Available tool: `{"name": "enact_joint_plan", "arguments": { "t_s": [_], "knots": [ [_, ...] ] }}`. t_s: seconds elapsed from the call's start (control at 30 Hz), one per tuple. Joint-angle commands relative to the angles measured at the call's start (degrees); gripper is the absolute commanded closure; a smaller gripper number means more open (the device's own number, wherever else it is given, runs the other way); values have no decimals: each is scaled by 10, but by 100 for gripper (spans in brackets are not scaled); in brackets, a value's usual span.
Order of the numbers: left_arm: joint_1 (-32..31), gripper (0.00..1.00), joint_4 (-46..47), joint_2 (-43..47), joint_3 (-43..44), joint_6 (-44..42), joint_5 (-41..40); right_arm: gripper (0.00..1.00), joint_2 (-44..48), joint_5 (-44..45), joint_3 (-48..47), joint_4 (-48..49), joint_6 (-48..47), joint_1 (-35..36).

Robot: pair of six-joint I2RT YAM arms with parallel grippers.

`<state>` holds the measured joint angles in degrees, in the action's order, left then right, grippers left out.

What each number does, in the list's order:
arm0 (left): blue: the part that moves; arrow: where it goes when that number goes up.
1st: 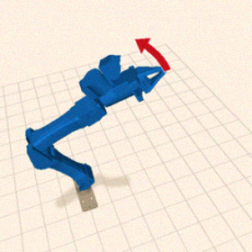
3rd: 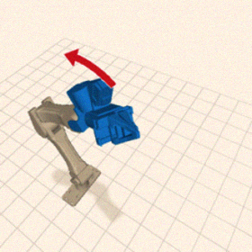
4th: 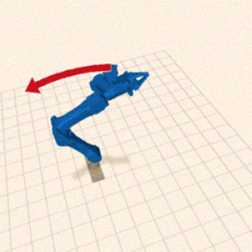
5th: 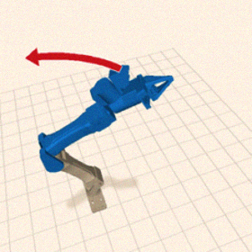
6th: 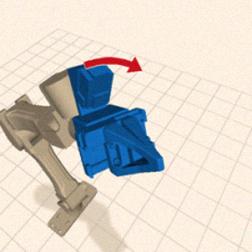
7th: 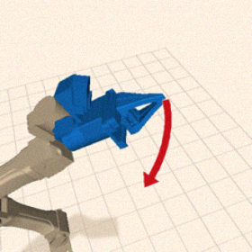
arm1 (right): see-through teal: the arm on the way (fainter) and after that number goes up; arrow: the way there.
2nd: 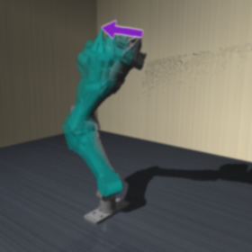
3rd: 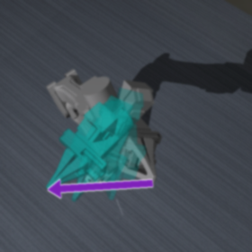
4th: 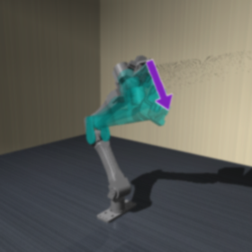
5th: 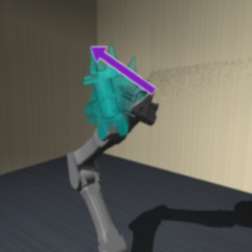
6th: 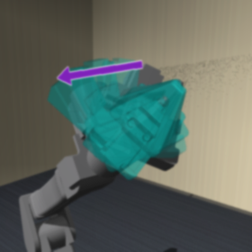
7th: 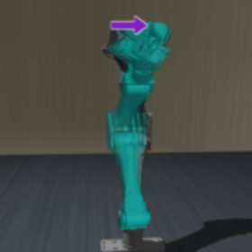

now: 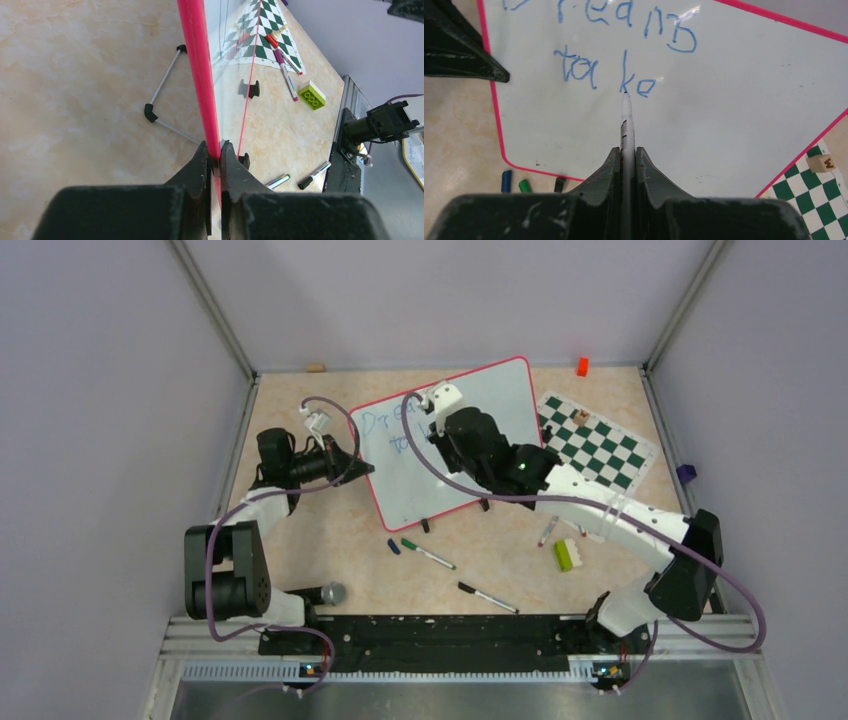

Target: Write a sentence on the whiteboard

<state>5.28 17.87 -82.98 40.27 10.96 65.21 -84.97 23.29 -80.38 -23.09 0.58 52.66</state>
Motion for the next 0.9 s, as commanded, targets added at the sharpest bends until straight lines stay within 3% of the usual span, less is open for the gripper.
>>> {"name": "enact_joint_plan", "arguments": {
  "t_s": [0.0, 0.23, 0.53, 0.87],
  "knots": [
    [-13, 100, -8, 8, -9, -85, -40, 100, 4, 47, 9, 19, -13, 24],
    [-14, 100, -10, 8, -10, -84, -42, 100, 12, 3, 45, 47, 17, 31],
    [-14, 100, -1, 7, -11, -78, -33, 100, -20, 45, 28, 20, 27, 32],
    [-14, 100, -1, 6, -11, -78, -34, 100, -40, 3, 25, 14, 43, 28]
  ]
}}
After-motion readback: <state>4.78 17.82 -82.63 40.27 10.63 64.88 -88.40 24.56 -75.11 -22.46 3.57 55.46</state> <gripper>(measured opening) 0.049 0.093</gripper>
